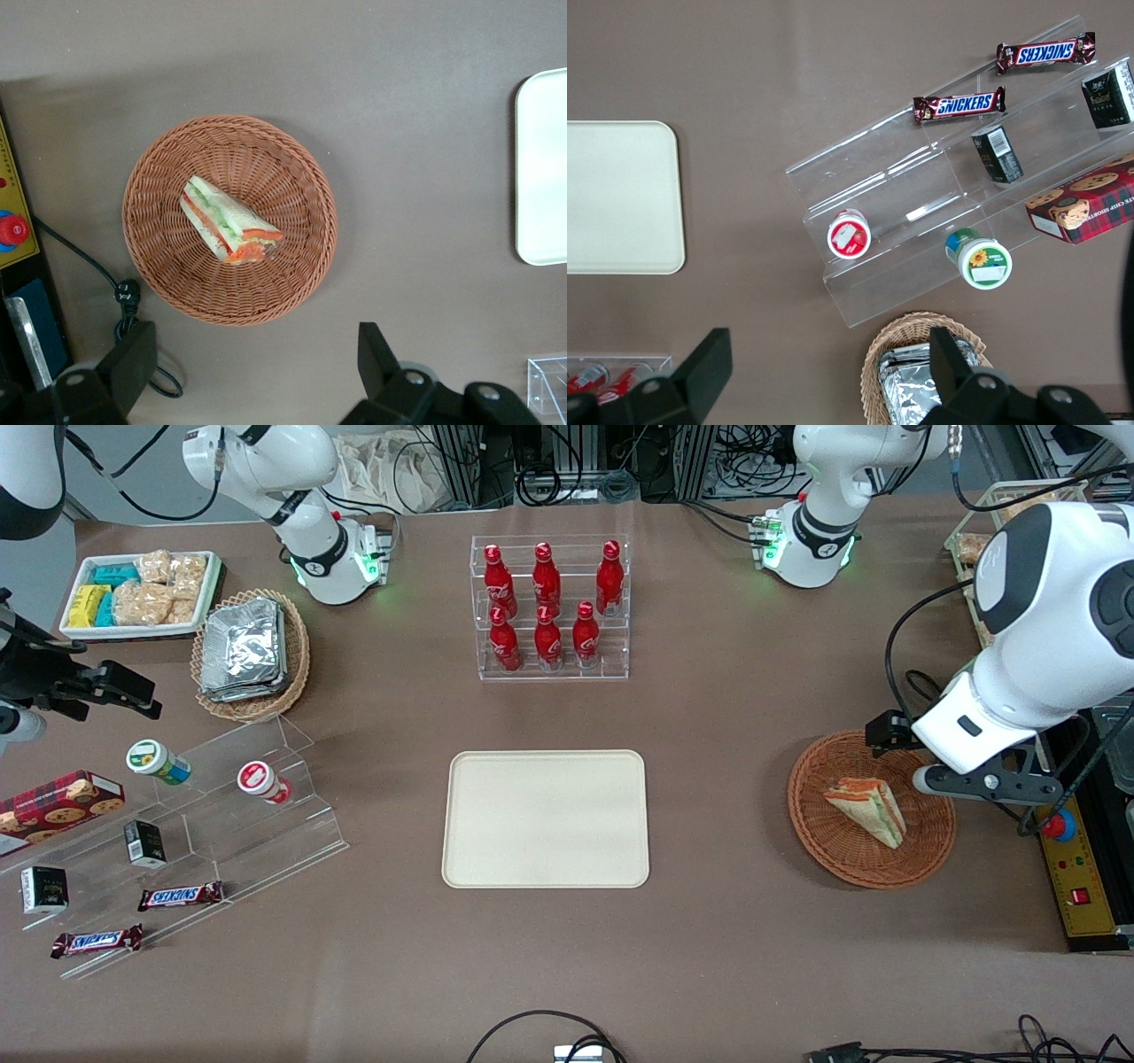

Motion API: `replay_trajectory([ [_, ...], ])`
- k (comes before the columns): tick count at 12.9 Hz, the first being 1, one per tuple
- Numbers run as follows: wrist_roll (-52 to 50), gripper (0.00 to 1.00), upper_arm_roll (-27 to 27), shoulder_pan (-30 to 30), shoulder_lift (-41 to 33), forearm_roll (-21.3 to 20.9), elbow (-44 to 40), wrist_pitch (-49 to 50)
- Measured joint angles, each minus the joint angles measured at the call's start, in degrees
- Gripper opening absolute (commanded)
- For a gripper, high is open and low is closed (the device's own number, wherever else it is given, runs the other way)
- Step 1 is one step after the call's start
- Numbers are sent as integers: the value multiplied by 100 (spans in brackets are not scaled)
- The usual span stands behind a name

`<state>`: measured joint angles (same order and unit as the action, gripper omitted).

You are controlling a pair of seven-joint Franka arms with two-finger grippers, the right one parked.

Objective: Place sandwich from basket to tray
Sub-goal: 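Lower the open left gripper over the wrapped sandwich in the wicker basket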

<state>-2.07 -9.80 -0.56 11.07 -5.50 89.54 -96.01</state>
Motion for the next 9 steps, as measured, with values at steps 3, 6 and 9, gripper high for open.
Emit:
replay_trajectory([
  [3, -1, 100, 16, 2, 49, 0, -4, 0],
  [6, -15, 100, 37, 24, 101, -3, -18, 11],
  [9, -365, 100, 81, 333, 276, 28, 156, -112],
])
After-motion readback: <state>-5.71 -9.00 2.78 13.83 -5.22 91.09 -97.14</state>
